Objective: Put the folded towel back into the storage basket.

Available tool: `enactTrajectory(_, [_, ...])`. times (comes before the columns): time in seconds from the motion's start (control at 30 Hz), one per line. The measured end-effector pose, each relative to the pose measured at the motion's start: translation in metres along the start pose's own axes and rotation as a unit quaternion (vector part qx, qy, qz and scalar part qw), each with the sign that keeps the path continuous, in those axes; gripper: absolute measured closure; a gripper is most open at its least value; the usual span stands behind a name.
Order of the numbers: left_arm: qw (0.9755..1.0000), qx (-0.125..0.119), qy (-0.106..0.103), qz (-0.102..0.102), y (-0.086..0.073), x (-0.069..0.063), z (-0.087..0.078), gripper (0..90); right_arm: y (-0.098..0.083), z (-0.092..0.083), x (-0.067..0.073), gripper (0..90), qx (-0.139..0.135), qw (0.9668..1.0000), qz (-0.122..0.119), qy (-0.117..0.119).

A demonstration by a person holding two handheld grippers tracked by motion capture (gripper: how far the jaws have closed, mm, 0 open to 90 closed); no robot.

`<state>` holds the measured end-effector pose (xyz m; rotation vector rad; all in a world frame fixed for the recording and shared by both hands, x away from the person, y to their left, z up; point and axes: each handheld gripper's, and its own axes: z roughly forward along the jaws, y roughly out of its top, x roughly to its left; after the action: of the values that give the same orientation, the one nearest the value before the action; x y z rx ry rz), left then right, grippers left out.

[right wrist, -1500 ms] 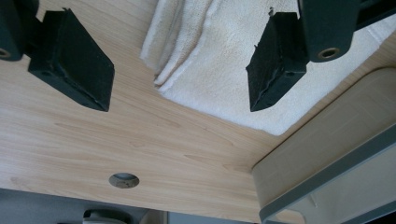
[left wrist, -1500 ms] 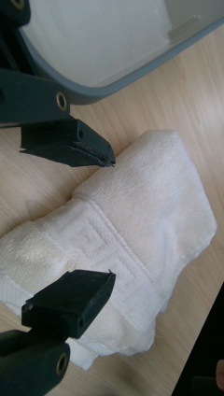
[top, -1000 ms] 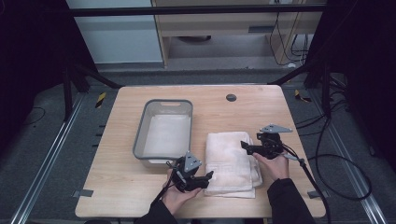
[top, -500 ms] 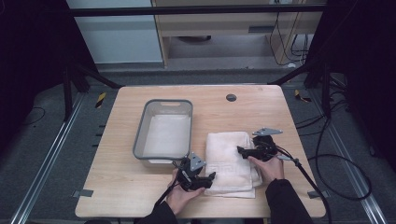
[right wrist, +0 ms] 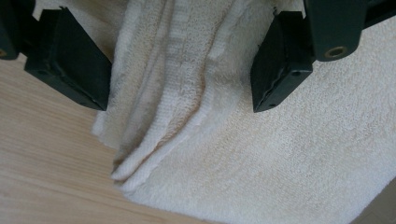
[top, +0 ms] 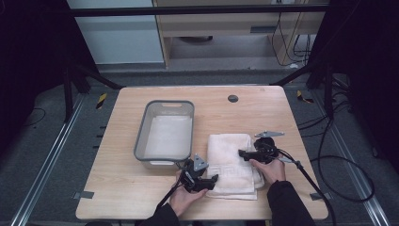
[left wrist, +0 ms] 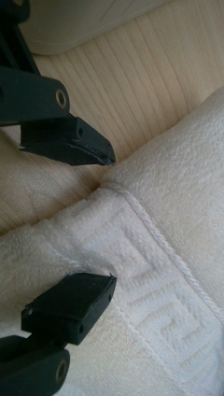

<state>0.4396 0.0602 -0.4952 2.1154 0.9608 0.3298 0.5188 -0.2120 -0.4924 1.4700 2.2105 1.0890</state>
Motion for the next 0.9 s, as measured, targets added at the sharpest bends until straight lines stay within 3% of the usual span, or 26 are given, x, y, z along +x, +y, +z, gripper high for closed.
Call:
enactTrajectory(0.13, [0.9999,0.003,-0.009,-0.011,-0.0002,0.0009,0.0018,34.9,0.0,0.0014,-0.0007,23.2,0.005,0.9999,0.007,0.007])
enactTrajectory(0.2, [0.9999,0.004,-0.011,-0.012,-0.0006,0.0013,0.0022,36.1,-0.0003,0.0022,-0.0017,28.8,0.012,0.9994,0.023,0.023])
enactTrajectory(0.47, [0.9989,0.013,-0.032,-0.031,0.0004,0.0053,0.0054,38.3,0.0003,0.0027,-0.0026,35.5,0.019,0.9985,0.035,0.038])
enactTrajectory(0.7, [0.9981,0.019,-0.05,-0.029,0.002,0.0046,0.006,46.8,0.0007,0.0026,-0.002,48.9,0.025,0.9967,0.049,0.06])
enactTrajectory(0.9, [0.9964,0.028,-0.068,-0.043,0.0039,0.0048,0.0063,54.8,0.0014,0.0013,-0.0013,58.6,0.024,0.996,0.053,0.067])
